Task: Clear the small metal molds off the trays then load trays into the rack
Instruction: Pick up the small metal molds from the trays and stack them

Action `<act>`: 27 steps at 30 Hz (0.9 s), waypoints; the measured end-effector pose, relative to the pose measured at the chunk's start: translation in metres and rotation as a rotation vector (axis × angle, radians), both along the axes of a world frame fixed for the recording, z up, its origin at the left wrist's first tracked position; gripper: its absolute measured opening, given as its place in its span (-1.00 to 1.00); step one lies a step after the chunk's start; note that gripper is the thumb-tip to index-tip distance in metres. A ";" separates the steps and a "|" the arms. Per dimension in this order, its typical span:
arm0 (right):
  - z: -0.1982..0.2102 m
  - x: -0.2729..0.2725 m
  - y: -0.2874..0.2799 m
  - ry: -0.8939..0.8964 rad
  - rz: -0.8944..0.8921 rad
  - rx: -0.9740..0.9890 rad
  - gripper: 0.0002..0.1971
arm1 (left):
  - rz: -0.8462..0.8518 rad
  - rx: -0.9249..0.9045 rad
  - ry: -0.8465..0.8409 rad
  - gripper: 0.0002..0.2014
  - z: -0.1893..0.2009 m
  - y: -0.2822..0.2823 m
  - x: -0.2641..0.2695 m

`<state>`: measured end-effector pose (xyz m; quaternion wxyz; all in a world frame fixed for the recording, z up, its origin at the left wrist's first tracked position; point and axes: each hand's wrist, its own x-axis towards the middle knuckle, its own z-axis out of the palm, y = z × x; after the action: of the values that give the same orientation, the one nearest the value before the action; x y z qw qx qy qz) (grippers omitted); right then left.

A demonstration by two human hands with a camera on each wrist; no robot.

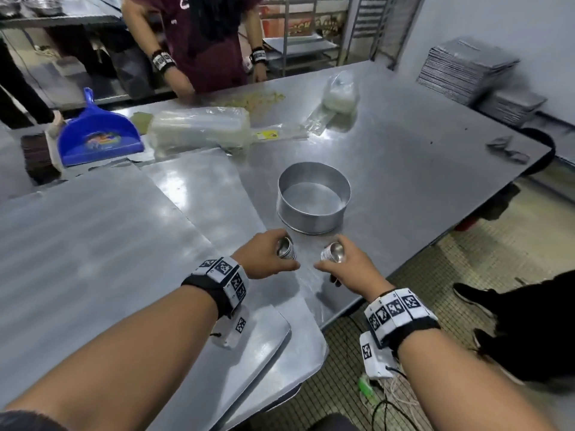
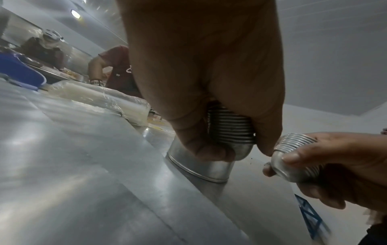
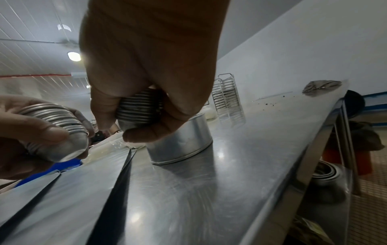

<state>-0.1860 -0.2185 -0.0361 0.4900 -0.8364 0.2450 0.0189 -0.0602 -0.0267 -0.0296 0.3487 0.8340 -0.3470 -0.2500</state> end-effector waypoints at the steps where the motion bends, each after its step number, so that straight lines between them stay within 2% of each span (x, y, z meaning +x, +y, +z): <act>1: 0.000 -0.001 -0.002 0.003 0.006 -0.003 -0.51 | -0.010 -0.003 0.003 -0.68 -0.001 -0.004 0.000; 6: -0.012 0.003 -0.027 0.029 0.034 -0.046 -0.52 | -0.027 0.019 -0.001 -0.67 -0.008 -0.028 0.001; 12: -0.031 0.015 -0.080 0.037 0.150 -0.113 -0.55 | 0.034 0.135 -0.033 -0.54 -0.018 -0.063 -0.003; 21: -0.053 0.036 -0.152 0.100 0.373 -0.208 -0.56 | 0.156 0.310 -0.124 -0.59 -0.025 -0.133 -0.028; 27: -0.064 0.038 -0.174 0.151 0.568 -0.338 -0.46 | 0.271 0.373 -0.091 -0.68 -0.045 -0.169 -0.051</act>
<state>-0.1482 -0.3920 -0.1002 0.3001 -0.9369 0.0375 0.1755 -0.1111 -0.1960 -0.0747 0.2032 0.9333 -0.1951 -0.2230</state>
